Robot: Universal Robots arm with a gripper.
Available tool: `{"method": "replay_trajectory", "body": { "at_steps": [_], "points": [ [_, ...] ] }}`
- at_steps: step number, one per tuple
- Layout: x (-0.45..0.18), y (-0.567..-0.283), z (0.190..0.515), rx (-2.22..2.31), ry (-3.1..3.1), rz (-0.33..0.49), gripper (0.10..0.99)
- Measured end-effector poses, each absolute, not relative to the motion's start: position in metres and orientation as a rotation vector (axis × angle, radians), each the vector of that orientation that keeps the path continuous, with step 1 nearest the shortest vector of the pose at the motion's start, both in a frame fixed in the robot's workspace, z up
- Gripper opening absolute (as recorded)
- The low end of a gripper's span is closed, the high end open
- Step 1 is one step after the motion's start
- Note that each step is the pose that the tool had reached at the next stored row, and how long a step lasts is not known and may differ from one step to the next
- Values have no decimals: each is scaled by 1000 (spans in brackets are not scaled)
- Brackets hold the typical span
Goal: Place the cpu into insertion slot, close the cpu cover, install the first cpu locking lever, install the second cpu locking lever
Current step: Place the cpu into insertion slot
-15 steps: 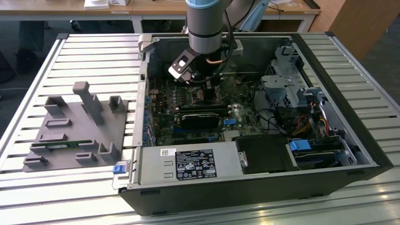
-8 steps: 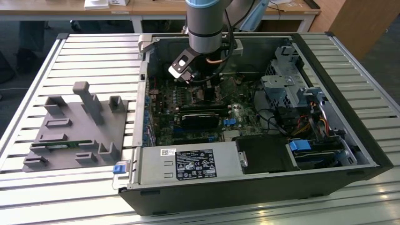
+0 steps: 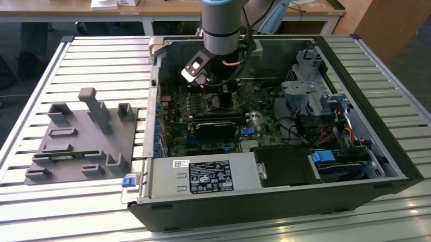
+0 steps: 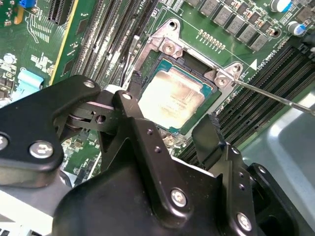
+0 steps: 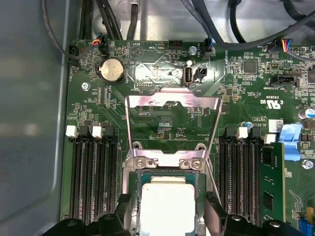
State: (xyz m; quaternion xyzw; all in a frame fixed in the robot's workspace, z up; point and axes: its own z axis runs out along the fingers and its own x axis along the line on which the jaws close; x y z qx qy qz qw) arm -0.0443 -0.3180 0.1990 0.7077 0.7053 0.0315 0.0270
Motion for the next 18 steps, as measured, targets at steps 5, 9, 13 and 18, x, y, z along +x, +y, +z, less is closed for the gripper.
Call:
{"method": "replay_trajectory", "body": {
  "at_steps": [5,9,13,18],
  "points": [
    [-44,-318,204,2188,2180,93,612],
    [-44,-318,207,2188,2181,92,431],
    [-44,-318,209,2189,2181,92,259],
    [-44,-318,211,2189,2181,91,106]
  ]
}}
